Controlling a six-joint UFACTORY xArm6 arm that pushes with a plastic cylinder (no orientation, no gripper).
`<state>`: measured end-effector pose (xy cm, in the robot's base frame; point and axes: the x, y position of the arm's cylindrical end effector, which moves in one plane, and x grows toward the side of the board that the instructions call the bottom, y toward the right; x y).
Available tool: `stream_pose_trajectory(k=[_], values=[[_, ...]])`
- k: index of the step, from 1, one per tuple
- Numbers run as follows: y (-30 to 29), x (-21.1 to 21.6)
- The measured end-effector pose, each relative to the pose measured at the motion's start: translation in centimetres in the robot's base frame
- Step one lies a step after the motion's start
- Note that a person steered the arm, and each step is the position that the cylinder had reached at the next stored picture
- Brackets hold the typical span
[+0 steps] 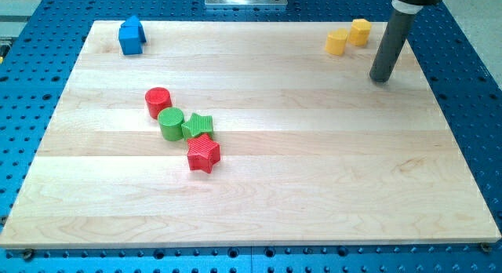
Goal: Move your arm at the right of the green star
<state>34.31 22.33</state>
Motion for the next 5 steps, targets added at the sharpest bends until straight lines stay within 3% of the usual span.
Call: stream_pose_trajectory(k=[1,2,4,5], values=[[0.0,0.0],[-3.8,0.9],[-3.7,1.5],[-4.2,6.5]])
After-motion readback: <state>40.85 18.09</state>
